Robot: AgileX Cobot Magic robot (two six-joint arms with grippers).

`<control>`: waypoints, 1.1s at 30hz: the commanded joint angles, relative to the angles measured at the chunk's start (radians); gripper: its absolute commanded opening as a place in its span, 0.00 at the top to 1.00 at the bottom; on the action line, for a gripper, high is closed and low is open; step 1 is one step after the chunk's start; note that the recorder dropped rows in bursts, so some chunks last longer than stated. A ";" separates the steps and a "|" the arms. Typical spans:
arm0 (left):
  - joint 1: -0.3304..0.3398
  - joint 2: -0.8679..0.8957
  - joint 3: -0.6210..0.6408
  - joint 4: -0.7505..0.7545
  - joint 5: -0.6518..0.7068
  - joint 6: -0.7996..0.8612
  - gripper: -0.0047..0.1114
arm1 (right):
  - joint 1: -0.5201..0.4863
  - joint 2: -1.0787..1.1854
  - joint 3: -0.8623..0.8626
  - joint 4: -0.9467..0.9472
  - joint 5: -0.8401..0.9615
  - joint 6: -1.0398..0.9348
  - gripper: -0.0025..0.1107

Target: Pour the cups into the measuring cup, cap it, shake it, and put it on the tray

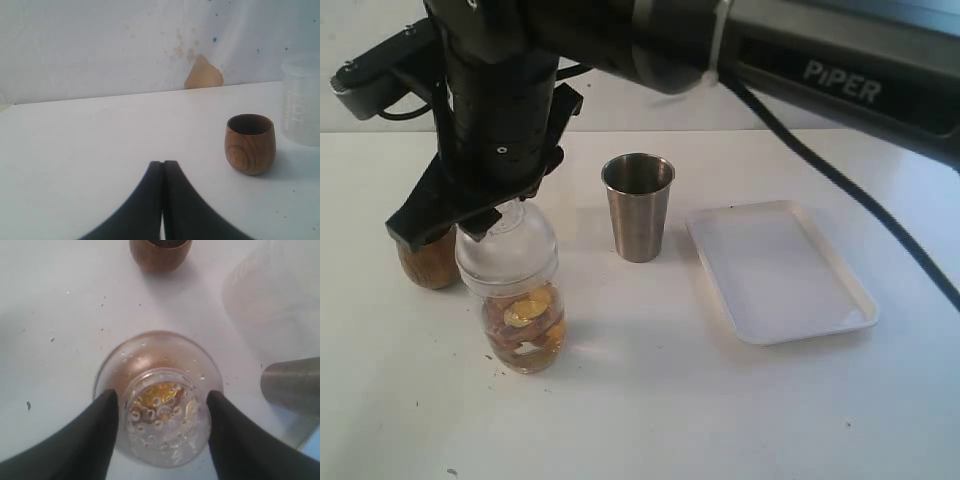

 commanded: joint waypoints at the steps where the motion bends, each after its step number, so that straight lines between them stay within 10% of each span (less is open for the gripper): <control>1: 0.003 -0.005 0.006 0.008 -0.013 -0.001 0.96 | -0.007 -0.008 0.004 -0.025 0.009 0.001 0.51; 11: 0.003 -0.005 0.006 0.008 -0.013 -0.001 0.96 | -0.007 -0.080 0.004 -0.039 -0.031 0.000 0.52; 20: 0.003 -0.005 0.006 0.008 -0.013 -0.001 0.96 | -0.007 -0.129 0.005 -0.023 0.002 -0.010 0.98; 33: 0.003 -0.005 0.006 0.008 -0.013 -0.001 0.96 | -0.007 -0.049 0.005 0.028 -0.006 -0.051 0.98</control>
